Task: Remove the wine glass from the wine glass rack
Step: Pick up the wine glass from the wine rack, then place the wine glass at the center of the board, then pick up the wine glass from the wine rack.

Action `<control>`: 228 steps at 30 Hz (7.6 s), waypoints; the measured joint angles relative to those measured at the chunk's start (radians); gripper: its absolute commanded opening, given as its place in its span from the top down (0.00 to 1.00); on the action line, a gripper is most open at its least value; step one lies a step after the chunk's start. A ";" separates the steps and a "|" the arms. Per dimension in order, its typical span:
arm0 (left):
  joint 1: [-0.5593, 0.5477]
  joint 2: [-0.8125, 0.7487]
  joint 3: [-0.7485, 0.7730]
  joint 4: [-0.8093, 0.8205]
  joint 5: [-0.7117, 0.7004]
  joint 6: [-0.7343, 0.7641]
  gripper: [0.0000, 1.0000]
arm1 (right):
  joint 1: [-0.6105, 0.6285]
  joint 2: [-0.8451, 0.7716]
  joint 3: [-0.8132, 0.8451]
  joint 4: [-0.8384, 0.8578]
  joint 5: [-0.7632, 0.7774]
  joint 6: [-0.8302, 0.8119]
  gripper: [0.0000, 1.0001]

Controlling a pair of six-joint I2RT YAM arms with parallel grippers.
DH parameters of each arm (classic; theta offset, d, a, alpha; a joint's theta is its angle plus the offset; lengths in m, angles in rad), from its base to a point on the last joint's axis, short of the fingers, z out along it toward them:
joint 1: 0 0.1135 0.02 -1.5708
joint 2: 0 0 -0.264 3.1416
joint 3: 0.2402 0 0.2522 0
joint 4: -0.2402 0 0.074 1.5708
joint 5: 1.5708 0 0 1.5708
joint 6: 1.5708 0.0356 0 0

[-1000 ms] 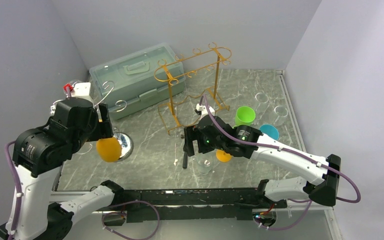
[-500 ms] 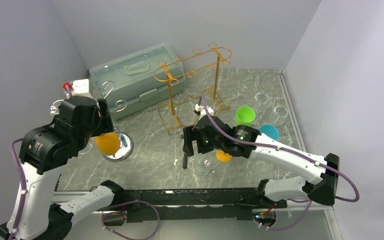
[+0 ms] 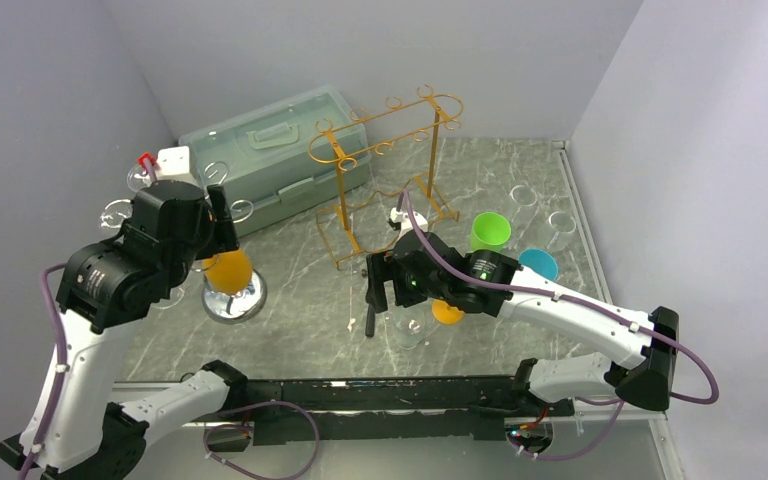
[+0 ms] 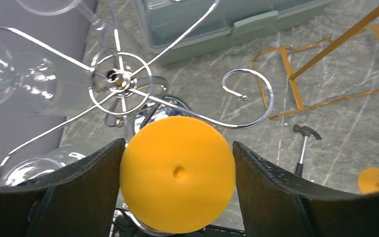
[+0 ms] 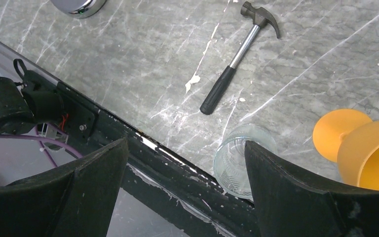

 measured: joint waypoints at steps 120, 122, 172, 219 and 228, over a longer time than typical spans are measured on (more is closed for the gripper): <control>0.005 0.042 -0.087 0.460 0.757 -0.158 0.01 | -0.282 -0.421 0.109 -0.744 -0.075 0.247 1.00; 0.005 0.042 -0.086 0.460 0.757 -0.156 0.00 | -0.282 -0.399 0.081 -0.748 -0.049 0.248 1.00; 0.005 0.050 -0.004 0.379 0.681 -0.114 0.01 | -0.304 -0.268 0.072 -0.623 0.073 0.186 0.42; 0.845 0.515 0.463 0.162 0.420 0.128 0.01 | -0.316 0.010 0.201 0.089 -0.293 -0.124 0.21; 0.879 0.520 0.370 0.185 0.570 0.121 0.09 | -0.316 -0.002 0.129 0.104 -0.308 -0.152 0.21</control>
